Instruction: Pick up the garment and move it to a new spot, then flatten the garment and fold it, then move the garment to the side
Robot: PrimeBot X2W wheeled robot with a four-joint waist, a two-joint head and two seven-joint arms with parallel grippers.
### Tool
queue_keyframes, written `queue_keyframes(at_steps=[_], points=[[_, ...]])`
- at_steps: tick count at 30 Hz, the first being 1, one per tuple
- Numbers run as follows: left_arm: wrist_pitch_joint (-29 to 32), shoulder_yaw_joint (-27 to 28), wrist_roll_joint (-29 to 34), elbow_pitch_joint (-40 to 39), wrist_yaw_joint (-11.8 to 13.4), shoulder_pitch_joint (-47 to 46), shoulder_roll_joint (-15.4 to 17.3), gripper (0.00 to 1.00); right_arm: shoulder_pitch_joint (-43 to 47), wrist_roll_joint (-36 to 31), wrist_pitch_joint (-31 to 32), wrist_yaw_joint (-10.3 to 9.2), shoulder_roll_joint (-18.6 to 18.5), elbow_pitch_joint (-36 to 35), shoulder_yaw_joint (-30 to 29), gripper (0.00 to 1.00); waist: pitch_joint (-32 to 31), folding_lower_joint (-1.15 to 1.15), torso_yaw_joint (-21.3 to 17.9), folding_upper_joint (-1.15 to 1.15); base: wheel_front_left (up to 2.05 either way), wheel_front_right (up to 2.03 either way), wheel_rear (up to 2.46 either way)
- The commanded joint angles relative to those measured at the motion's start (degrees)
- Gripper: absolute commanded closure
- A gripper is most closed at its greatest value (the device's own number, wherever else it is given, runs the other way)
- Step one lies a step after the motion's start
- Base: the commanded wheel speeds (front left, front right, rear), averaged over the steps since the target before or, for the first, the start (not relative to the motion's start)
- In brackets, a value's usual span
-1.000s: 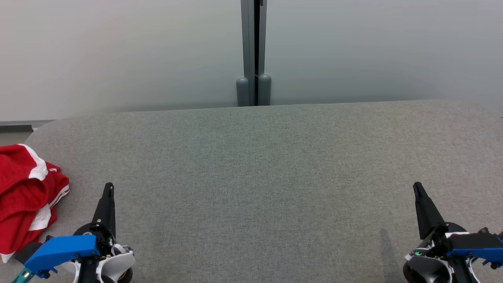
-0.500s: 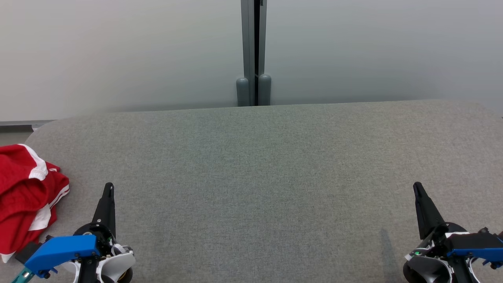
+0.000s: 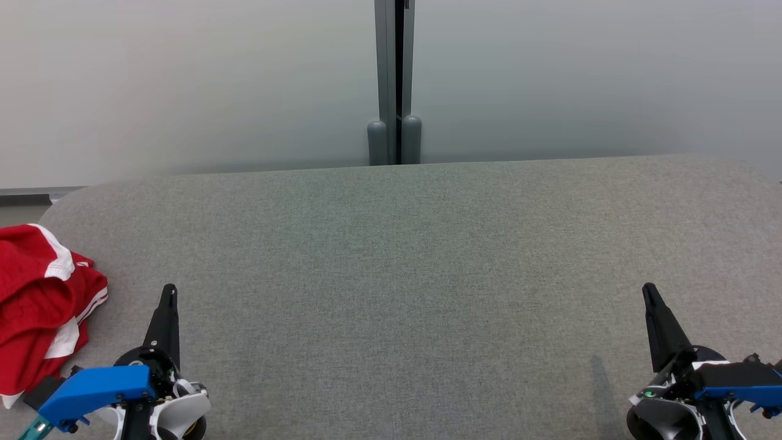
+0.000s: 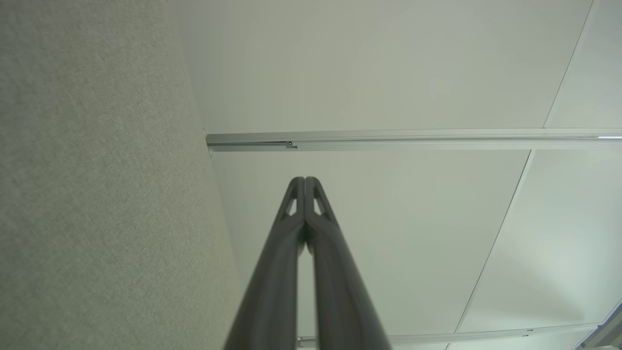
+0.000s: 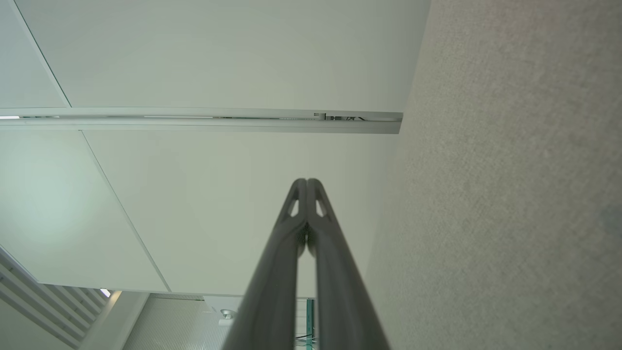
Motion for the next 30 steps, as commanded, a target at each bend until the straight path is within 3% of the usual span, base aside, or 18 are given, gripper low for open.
queue_keyframes(at_steps=[1, 30], points=[[0.17, 0.04, -0.23, -0.27, -0.08, -0.57, -0.10, 1.00, -0.78, 0.17, 0.26, 0.02, -0.36, -0.18, -0.12, 1.00, 0.00, 0.00, 0.00, 0.00, 0.00, 0.00, 0.00], [0.16, 0.04, -0.23, -0.27, -0.09, -0.57, -0.10, 1.00, -0.78, 0.17, 0.26, 0.02, -0.37, -0.18, -0.12, 1.00, 0.00, 0.00, 0.00, 0.00, 0.00, 0.00, 0.00]])
